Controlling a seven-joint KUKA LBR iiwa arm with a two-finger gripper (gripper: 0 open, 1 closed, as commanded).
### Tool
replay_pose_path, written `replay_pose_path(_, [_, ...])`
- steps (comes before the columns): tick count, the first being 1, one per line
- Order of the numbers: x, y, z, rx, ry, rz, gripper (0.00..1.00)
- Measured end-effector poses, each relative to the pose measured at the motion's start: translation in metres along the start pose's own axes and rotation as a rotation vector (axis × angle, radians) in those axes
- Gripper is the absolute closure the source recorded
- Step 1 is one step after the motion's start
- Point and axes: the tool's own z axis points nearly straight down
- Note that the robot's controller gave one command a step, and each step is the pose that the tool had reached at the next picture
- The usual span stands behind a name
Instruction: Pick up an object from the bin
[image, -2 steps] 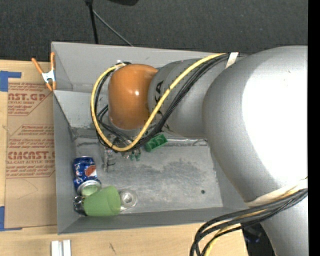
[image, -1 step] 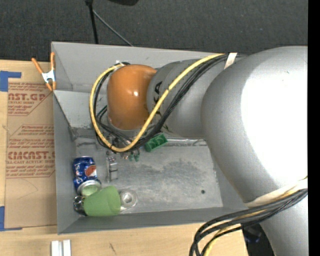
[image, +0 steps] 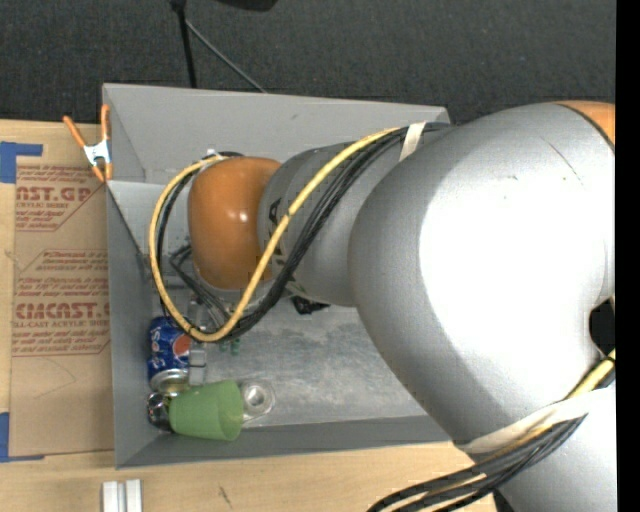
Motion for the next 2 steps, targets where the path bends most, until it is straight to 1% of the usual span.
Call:
replay_pose_path(1, [-0.003, 0.002, -0.002, -0.011, -0.013, 0.008, 1.00])
replay_pose_path(2, [0.065, -0.019, -0.069, -0.027, -0.013, -0.032, 1.00])
